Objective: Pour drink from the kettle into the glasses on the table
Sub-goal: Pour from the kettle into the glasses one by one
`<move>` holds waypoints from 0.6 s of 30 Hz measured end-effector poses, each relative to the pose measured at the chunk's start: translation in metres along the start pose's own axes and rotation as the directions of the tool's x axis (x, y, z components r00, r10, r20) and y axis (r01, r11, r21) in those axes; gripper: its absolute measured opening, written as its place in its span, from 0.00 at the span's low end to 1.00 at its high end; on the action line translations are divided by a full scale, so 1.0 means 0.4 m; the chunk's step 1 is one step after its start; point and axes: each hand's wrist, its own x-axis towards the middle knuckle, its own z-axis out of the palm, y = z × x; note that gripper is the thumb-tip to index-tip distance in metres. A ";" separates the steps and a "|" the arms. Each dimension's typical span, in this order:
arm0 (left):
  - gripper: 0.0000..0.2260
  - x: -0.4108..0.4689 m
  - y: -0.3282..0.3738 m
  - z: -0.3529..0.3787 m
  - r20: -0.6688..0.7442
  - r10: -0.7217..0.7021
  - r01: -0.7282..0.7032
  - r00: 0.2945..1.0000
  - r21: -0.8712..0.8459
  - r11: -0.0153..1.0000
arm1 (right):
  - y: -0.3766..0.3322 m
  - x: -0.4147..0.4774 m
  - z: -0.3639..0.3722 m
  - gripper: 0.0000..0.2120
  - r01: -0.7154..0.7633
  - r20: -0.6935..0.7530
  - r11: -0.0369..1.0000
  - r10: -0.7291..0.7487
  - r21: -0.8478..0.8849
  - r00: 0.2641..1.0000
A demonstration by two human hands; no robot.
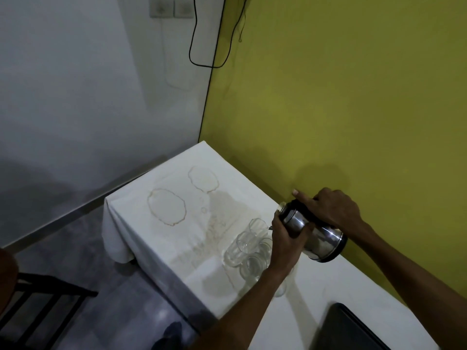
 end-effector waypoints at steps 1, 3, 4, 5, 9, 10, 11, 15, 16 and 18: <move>0.33 0.001 0.001 -0.001 -0.002 0.001 -0.001 1.000 -0.009 1.000 | -0.003 0.001 -0.001 0.41 0.006 -0.002 1.000 -0.006 -0.008 1.000; 0.34 0.001 0.003 -0.003 -0.011 -0.005 0.005 1.000 -0.019 1.000 | -0.011 0.005 -0.002 0.41 0.009 0.001 1.000 -0.009 -0.022 1.000; 0.34 0.001 0.006 -0.004 -0.014 -0.005 0.005 1.000 -0.026 1.000 | -0.015 0.006 -0.002 0.40 0.010 0.003 0.999 -0.009 -0.031 1.000; 0.34 0.002 0.008 -0.005 -0.019 -0.004 0.004 1.000 -0.028 1.000 | -0.019 0.007 -0.002 0.40 0.013 0.004 0.999 -0.013 -0.039 1.000; 0.33 0.004 0.010 -0.009 -0.033 0.003 -0.004 0.999 -0.037 0.999 | -0.033 0.009 -0.010 0.40 0.034 0.001 0.998 -0.034 -0.061 0.999; 0.33 0.006 0.009 -0.010 -0.037 0.006 -0.007 0.999 -0.040 0.999 | -0.035 0.010 -0.010 0.40 0.039 0.000 0.997 -0.039 -0.067 0.999; 0.33 0.007 0.009 -0.012 -0.038 0.010 -0.011 0.999 -0.043 0.999 | -0.037 0.011 -0.010 0.40 0.041 -0.001 0.997 -0.041 -0.071 0.999; 0.32 0.008 0.010 -0.016 -0.046 0.016 -0.018 0.999 -0.051 0.999 | -0.048 0.013 -0.008 0.40 0.043 -0.008 0.996 -0.044 -0.078 0.999; 0.31 0.009 0.009 -0.017 -0.048 0.016 -0.019 0.999 -0.056 0.998 | -0.050 0.013 -0.008 0.40 0.050 -0.013 0.996 -0.051 -0.080 0.999; 0.30 0.009 0.009 -0.019 -0.051 0.016 -0.019 0.999 -0.068 0.997 | -0.054 0.011 -0.009 0.40 0.069 -0.034 0.994 -0.073 -0.089 0.997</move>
